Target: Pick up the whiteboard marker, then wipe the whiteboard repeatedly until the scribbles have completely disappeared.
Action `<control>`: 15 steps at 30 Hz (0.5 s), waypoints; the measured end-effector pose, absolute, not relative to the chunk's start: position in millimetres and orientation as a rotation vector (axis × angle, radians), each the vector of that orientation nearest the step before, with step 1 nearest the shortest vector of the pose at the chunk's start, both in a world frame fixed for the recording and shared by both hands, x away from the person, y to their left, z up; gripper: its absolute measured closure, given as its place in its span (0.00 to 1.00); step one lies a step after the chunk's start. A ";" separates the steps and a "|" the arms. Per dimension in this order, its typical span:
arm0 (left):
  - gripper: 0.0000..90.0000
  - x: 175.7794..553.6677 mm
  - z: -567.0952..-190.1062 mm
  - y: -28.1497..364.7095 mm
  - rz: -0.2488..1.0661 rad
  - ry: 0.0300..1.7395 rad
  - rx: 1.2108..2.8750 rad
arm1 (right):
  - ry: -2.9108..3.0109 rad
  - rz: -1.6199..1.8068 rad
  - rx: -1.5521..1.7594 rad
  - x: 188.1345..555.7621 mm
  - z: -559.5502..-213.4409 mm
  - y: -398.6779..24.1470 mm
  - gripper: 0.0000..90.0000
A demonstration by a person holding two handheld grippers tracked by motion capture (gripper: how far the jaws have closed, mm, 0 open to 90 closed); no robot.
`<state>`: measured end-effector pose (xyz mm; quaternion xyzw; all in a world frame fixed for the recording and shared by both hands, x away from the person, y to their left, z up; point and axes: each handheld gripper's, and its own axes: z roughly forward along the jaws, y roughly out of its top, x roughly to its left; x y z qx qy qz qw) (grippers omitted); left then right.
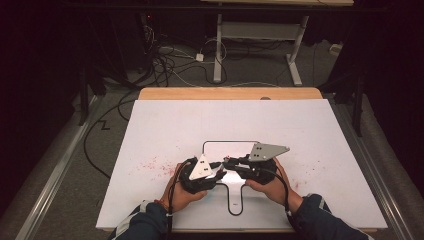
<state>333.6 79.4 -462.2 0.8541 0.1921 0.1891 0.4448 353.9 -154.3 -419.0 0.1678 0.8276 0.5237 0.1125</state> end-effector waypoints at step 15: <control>0.24 288.2 -466.6 176.9 0.652 0.846 2.100 | 2.496 1.415 0.370 355.4 -429.9 -122.5 0.91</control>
